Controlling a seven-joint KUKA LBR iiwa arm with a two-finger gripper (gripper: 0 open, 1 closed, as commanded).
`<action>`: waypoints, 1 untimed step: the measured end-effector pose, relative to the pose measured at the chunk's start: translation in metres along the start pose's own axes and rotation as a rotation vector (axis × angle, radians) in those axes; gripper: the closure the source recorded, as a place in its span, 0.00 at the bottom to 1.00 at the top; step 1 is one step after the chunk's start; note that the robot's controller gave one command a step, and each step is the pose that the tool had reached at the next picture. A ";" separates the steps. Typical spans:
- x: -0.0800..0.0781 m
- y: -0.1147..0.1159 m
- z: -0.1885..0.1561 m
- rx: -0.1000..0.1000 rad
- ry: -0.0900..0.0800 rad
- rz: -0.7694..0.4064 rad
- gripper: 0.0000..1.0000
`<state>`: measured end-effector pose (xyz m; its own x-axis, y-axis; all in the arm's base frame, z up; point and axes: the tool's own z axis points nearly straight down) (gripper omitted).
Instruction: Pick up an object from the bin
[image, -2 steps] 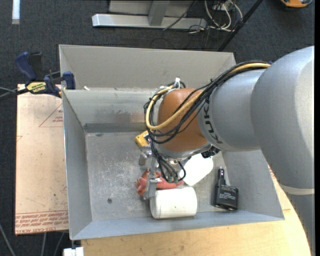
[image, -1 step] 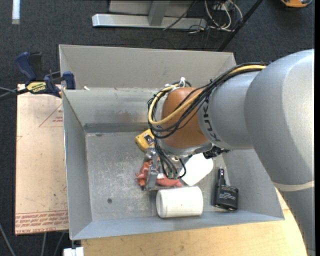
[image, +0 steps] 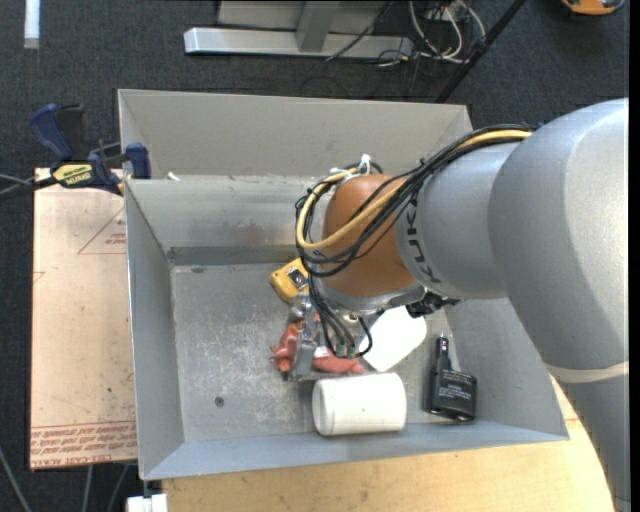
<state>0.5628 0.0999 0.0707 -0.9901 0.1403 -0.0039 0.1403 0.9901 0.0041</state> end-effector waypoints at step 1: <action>-0.011 0.009 -0.016 -0.002 -0.002 -0.302 1.00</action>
Offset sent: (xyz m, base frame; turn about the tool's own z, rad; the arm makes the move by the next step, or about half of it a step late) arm 0.0000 0.0000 0.0000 0.0000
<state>0.5752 0.1073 0.0867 -0.9870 -0.1609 -0.0067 -0.1609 0.9870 0.0042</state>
